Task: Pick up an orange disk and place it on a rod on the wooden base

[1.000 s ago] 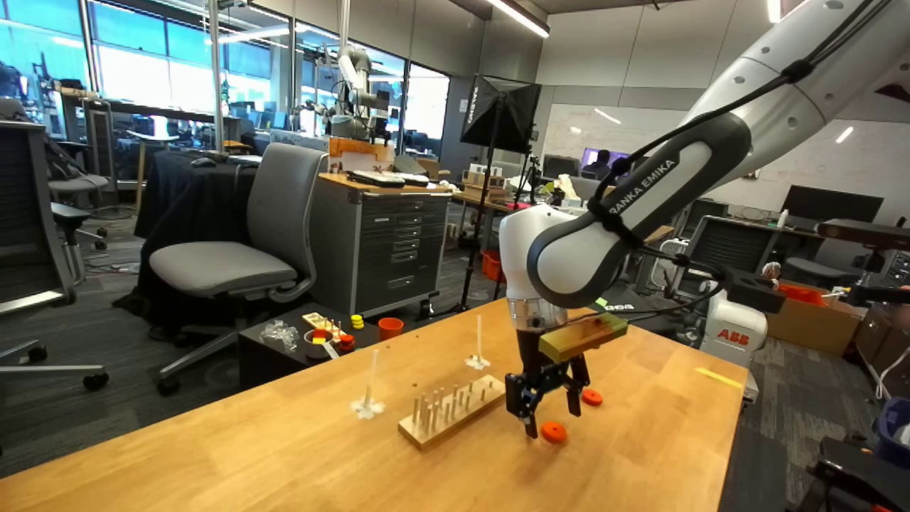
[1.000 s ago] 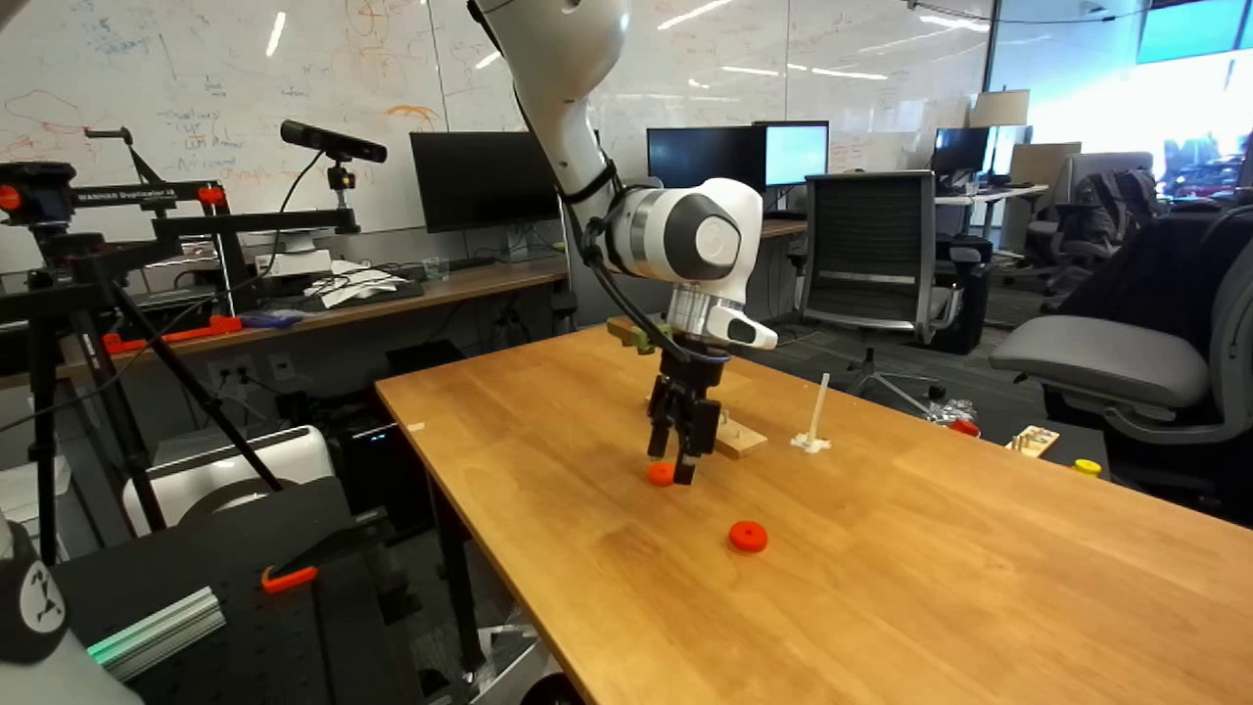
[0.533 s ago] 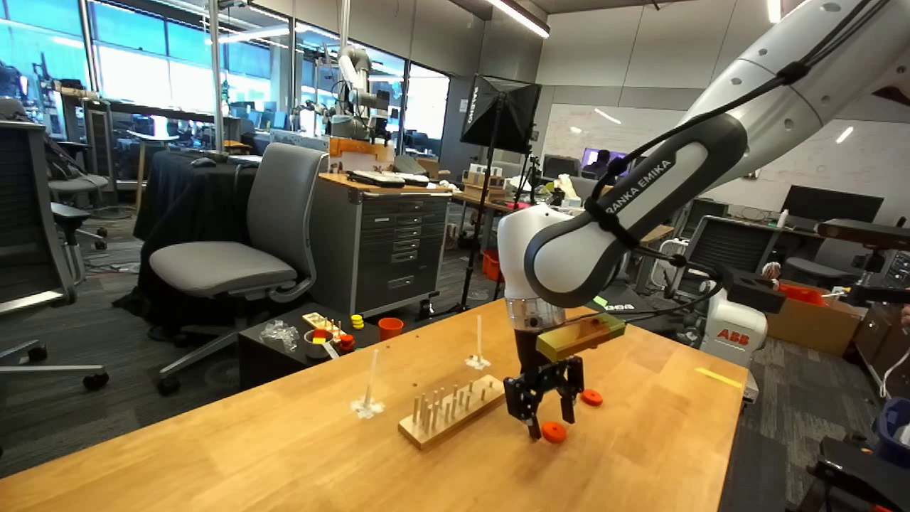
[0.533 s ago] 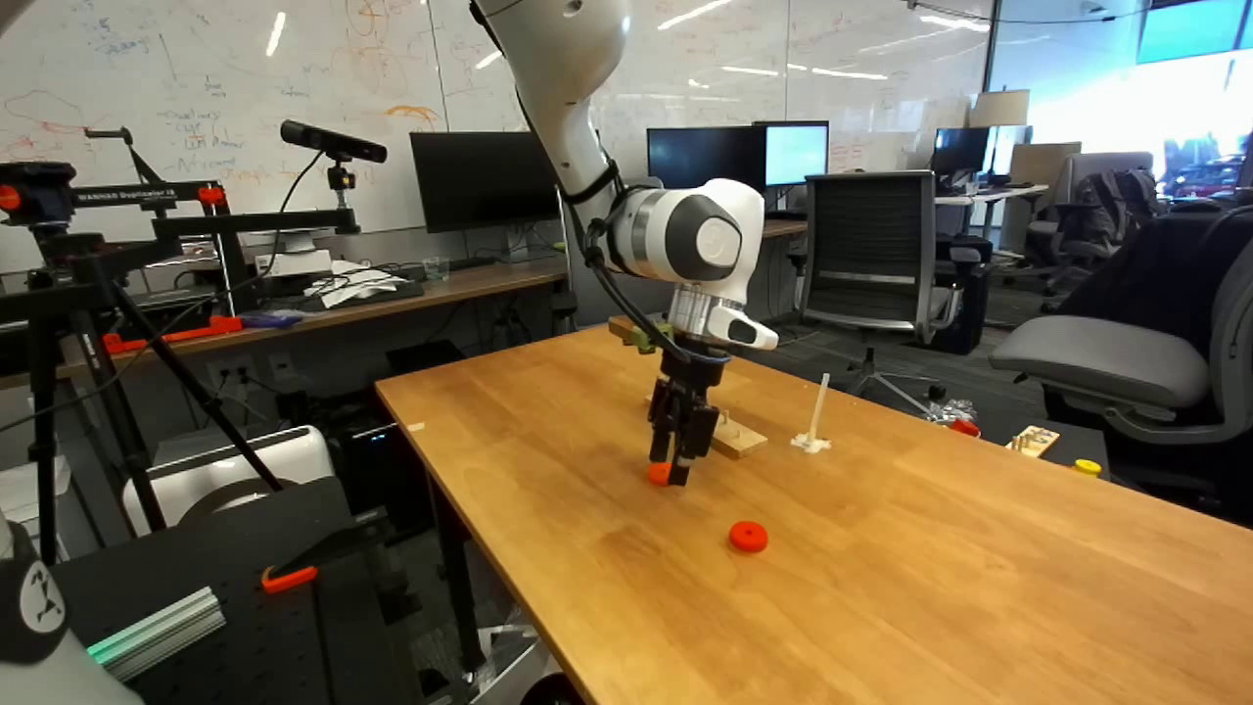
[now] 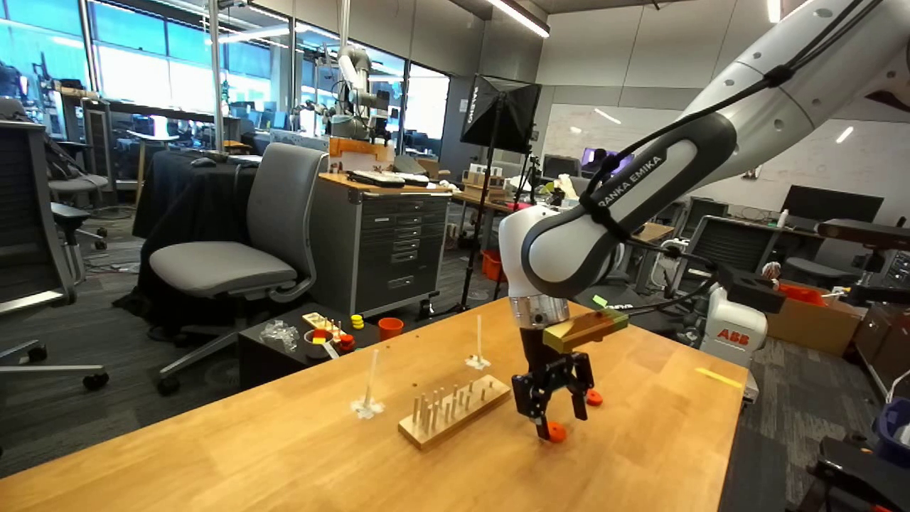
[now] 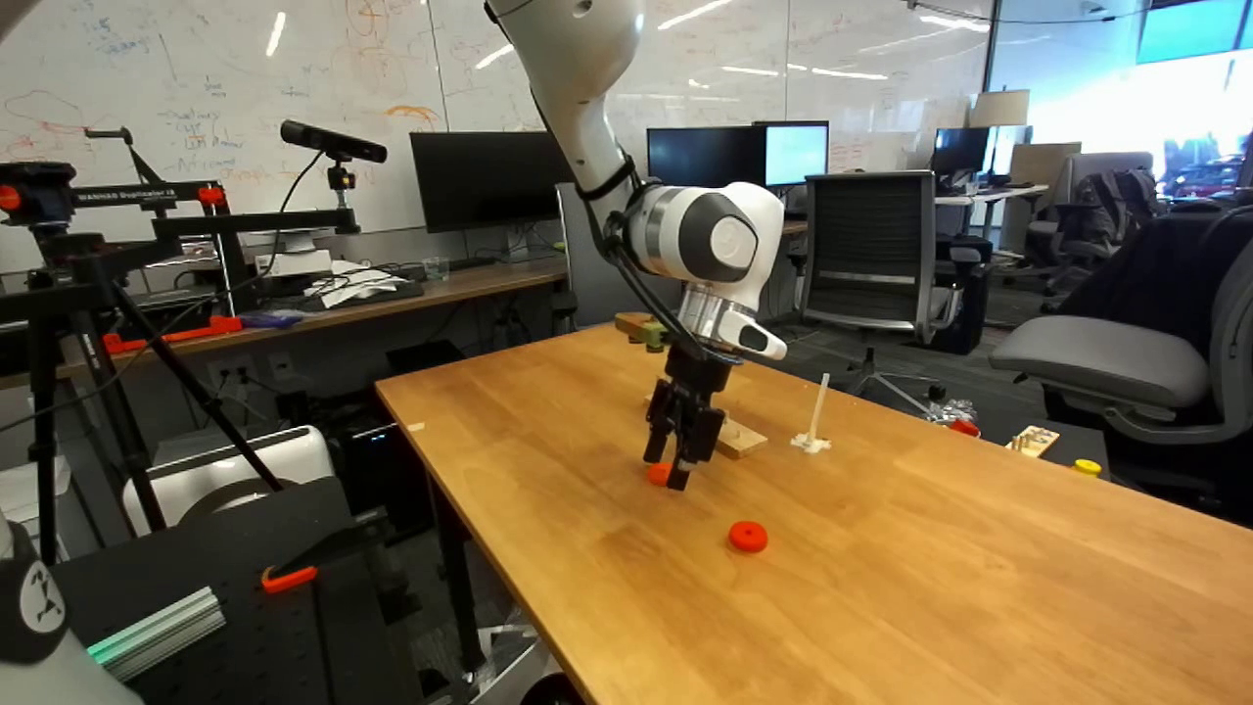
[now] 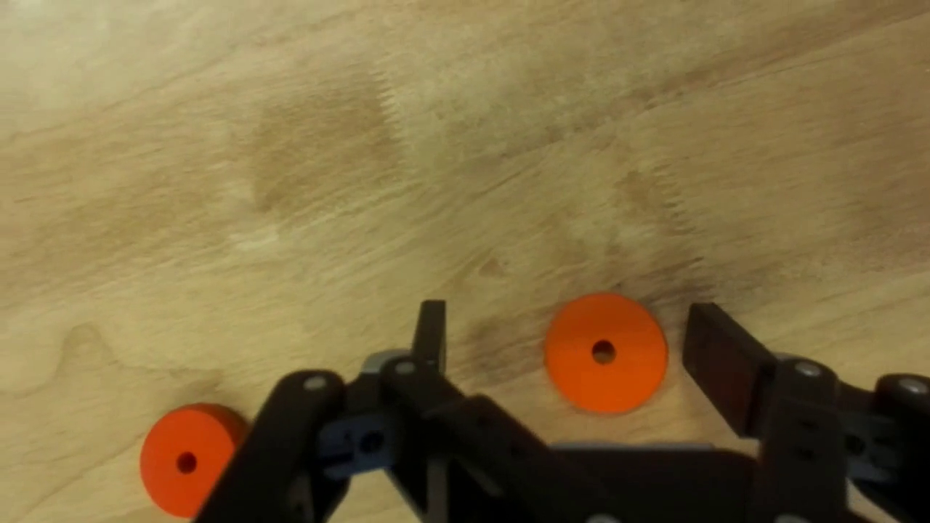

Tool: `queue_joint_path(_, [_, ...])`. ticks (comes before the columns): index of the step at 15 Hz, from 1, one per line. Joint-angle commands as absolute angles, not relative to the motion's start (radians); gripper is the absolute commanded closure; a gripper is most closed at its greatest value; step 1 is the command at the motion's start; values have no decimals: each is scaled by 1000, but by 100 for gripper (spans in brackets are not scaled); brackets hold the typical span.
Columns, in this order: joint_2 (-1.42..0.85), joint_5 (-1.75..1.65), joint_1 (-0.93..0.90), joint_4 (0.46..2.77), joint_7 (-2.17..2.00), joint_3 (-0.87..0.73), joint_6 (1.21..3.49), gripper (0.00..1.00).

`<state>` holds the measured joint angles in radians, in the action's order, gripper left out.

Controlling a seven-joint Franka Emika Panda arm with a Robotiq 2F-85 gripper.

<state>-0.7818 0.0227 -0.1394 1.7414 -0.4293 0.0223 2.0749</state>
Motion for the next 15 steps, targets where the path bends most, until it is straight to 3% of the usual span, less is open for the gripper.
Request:
queue_joint_path(1, [-824,67,-111,1691,-346,28,2048,0])
queue_joint_path(15, [-758,200,-17,1862,-94,80,2264,0])
